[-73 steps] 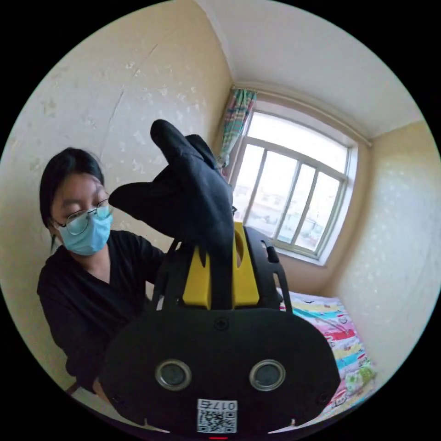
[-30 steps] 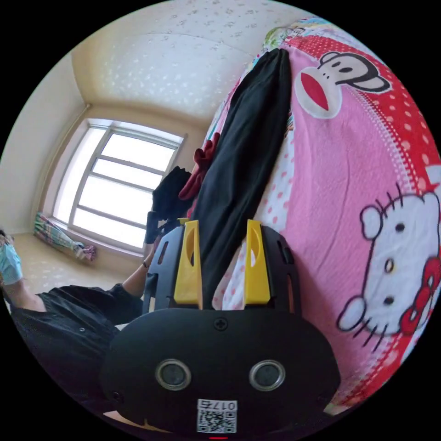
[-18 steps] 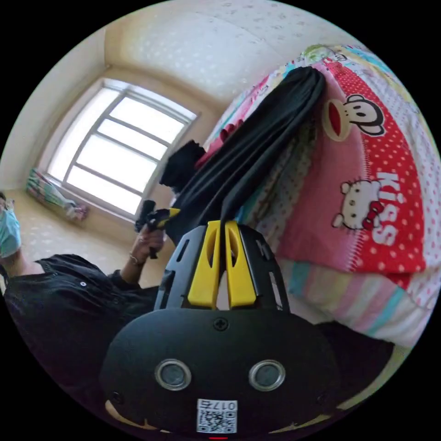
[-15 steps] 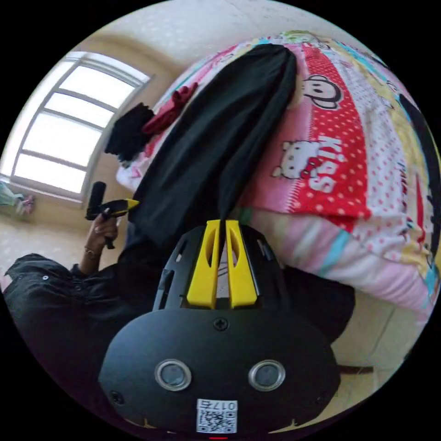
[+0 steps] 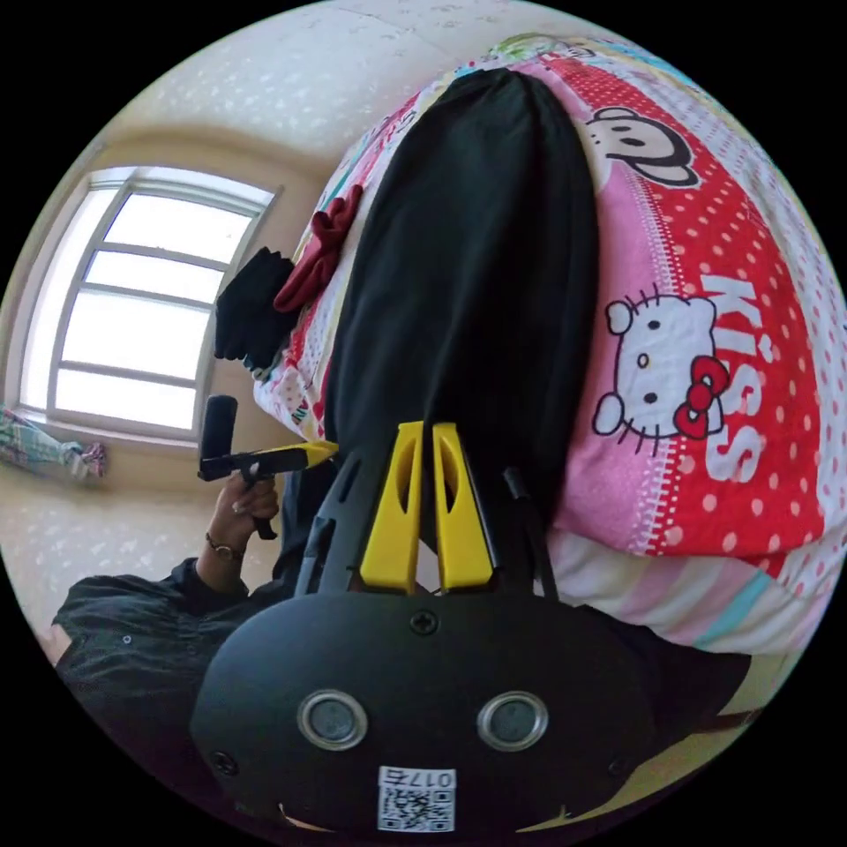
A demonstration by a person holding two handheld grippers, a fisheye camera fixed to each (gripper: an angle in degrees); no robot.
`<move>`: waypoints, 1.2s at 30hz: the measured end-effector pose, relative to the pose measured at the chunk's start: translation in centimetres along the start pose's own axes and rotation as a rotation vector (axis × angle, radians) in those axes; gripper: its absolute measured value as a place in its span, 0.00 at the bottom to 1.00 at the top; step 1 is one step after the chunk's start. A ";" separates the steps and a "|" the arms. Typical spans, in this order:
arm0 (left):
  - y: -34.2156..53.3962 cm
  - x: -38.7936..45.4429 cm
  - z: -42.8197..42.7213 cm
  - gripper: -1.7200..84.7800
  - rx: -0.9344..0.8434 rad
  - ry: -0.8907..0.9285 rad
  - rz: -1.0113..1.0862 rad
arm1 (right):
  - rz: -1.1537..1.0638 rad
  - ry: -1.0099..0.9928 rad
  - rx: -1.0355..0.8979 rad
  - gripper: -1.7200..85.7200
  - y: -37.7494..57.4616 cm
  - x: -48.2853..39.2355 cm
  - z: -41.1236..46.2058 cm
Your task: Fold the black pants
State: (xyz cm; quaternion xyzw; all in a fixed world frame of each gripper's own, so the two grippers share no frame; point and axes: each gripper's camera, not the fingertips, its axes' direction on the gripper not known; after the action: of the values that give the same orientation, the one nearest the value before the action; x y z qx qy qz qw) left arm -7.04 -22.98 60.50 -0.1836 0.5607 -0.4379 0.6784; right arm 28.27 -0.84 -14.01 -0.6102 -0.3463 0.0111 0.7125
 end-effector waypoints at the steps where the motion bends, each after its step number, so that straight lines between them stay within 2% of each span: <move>1: -0.1 0.5 0.1 0.03 -0.023 0.040 0.024 | -0.025 -0.024 0.019 0.06 0.1 -0.4 -1.2; 4: 1.2 3.9 -1.6 0.02 -0.007 0.215 0.141 | -0.085 -0.106 0.111 0.05 0.6 -2.6 -5.6; 6: 2.5 6.7 -2.9 0.02 0.036 0.285 0.226 | -0.137 -0.039 0.164 0.05 1.3 -4.7 -8.3; 8: 3.7 8.8 -3.0 0.01 0.056 0.217 0.244 | -0.160 0.122 0.195 0.05 2.6 -6.6 -10.1; 10: 5.0 9.6 -1.2 0.02 0.070 0.015 0.235 | -0.143 0.229 0.180 0.05 3.3 -6.3 -9.5; 11: 5.2 9.2 -0.4 0.02 0.055 -0.018 0.211 | -0.111 0.263 0.162 0.05 3.7 -5.0 -8.3; 13: 6.0 6.9 2.2 0.02 0.014 -0.032 0.101 | -0.040 0.236 0.113 0.06 4.0 -2.0 -5.9; 15: 6.8 5.8 2.5 0.05 0.077 0.002 0.074 | 0.030 0.134 0.023 0.07 4.5 0.9 -4.0; 17: 7.2 5.8 2.2 0.09 0.140 0.012 0.096 | 0.022 -0.031 0.124 0.10 6.6 2.3 -4.8; 22: 5.9 8.6 3.9 0.11 0.186 -0.142 0.185 | 0.040 -0.046 0.057 0.11 8.2 2.8 -3.2; 24: 5.3 9.3 6.4 0.10 0.114 -0.225 0.205 | 0.045 -0.005 0.071 0.10 8.7 1.9 -3.2; 28: 6.3 10.7 8.3 0.08 0.137 -0.340 0.255 | 0.034 0.105 0.078 0.06 9.4 -0.5 -4.2; 30: 6.9 11.1 8.4 0.05 0.138 -0.356 0.270 | 0.007 0.118 0.080 0.06 9.7 -1.3 -4.6; 32: 7.6 11.3 7.5 0.03 0.134 -0.314 0.265 | -0.050 0.005 0.086 0.06 9.8 -2.2 -5.3; 34: 9.1 11.1 4.2 0.03 0.202 -0.249 0.227 | -0.052 -0.077 0.118 0.06 10.2 -2.7 -5.8; 36: 10.0 10.6 2.9 0.03 0.225 -0.282 0.225 | -0.044 -0.034 0.093 0.06 10.2 -2.9 -5.3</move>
State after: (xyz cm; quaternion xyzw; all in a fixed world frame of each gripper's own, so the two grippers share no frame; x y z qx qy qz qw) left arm -0.63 -26.69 47.58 -0.1024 0.4249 -0.3891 0.8109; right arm 32.93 -4.04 -24.45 -0.5683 -0.3708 0.0219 0.7342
